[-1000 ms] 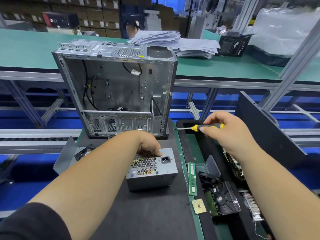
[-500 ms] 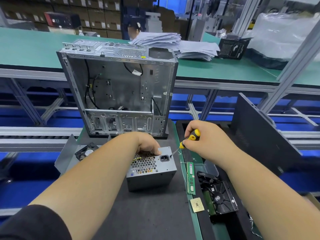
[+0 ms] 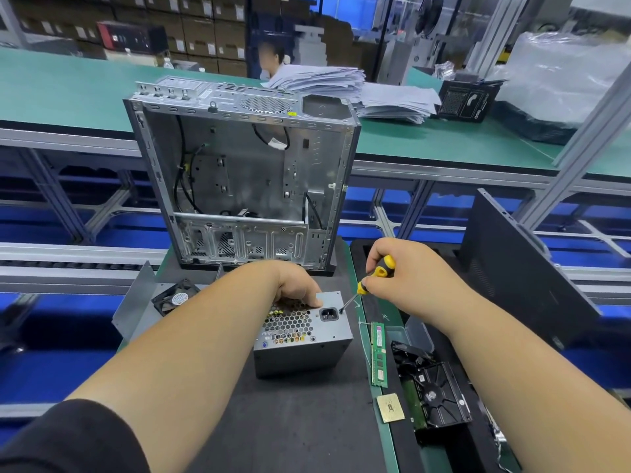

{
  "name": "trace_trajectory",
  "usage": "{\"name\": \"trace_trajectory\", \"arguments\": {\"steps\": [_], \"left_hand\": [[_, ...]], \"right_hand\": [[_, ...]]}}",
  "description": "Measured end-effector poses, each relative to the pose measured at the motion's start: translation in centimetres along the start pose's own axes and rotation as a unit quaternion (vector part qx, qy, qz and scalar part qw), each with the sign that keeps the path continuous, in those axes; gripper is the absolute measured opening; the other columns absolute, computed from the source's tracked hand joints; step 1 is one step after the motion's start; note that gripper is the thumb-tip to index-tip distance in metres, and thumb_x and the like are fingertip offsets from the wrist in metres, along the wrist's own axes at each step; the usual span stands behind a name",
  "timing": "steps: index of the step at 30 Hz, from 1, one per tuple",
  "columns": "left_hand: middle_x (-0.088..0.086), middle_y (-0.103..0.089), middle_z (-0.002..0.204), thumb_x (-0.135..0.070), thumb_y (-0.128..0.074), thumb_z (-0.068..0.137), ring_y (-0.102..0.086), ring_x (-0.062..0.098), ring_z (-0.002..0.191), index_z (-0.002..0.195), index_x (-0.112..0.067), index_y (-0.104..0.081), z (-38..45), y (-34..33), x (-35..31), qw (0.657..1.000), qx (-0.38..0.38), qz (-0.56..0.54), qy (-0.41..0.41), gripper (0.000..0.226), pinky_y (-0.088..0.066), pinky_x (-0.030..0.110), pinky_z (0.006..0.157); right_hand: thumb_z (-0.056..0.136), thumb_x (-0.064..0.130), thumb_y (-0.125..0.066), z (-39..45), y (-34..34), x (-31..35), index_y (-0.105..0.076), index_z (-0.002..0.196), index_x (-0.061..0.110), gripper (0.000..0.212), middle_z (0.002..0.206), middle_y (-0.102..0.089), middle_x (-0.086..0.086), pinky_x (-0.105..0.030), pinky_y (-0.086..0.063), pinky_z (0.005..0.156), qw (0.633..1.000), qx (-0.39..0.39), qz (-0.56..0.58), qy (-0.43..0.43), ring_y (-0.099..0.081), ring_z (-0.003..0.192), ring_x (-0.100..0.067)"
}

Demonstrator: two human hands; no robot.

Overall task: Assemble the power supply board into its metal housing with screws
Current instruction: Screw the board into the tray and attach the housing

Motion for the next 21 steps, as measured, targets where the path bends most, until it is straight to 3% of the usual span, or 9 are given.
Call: {"name": "trace_trajectory", "arguments": {"steps": [3, 9, 13, 21], "left_hand": [[0.006, -0.061, 0.091, -0.014, -0.044, 0.103, -0.05, 0.018, 0.072, 0.124, -0.011, -0.059, 0.16, 0.04, 0.02, 1.0, 0.007, -0.006, 0.002, 0.026, -0.043, 0.026, 0.062], [0.005, -0.06, 0.094, -0.017, -0.047, 0.102, -0.05, 0.018, 0.074, 0.124, -0.013, -0.06, 0.49, 0.12, 0.27, 1.0, 0.002, 0.003, 0.005, 0.026, -0.042, 0.026, 0.062], [0.005, -0.061, 0.092, -0.017, -0.047, 0.102, -0.05, 0.017, 0.073, 0.114, -0.017, -0.063, 0.44, 0.16, 0.23, 1.0, 0.003, -0.004, 0.006, 0.02, -0.042, 0.025, 0.061], [0.006, -0.059, 0.094, -0.016, -0.047, 0.102, -0.048, 0.018, 0.074, 0.124, -0.013, -0.061, 0.18, 0.07, 0.06, 1.0, 0.006, -0.006, 0.01, 0.026, -0.04, 0.025, 0.061]], "right_hand": [[0.08, 0.024, -0.07, 0.1, 0.04, 0.22, -0.058, 0.081, 0.028, 0.013, 0.072, -0.057, 0.005, -0.021, -0.035, 0.053, 1.0, 0.011, -0.01, 0.003, -0.047, 0.061, -0.007], [0.079, 0.025, -0.069, 0.01, 0.12, 0.48, -0.057, 0.08, 0.03, 0.013, 0.078, -0.06, 0.007, -0.022, -0.039, 0.056, 0.999, 0.024, -0.028, 0.011, -0.054, 0.069, -0.009], [0.079, 0.025, -0.069, -0.13, 0.08, 0.4, -0.056, 0.08, 0.031, 0.014, 0.078, -0.059, 0.008, -0.022, -0.039, 0.056, 0.999, 0.024, -0.032, 0.016, -0.054, 0.07, -0.008], [0.08, 0.027, -0.07, 0.05, 0.12, 0.88, -0.056, 0.081, 0.031, 0.014, 0.081, -0.062, 0.01, -0.025, -0.047, 0.06, 0.998, 0.039, -0.04, 0.023, -0.057, 0.074, -0.007]]}}
Point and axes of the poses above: each hand's wrist, its own z-axis towards the middle knuckle, its own y-axis out of the back of the hand, x = y × z, the point moved 2 cm from there along z, towards the middle knuckle
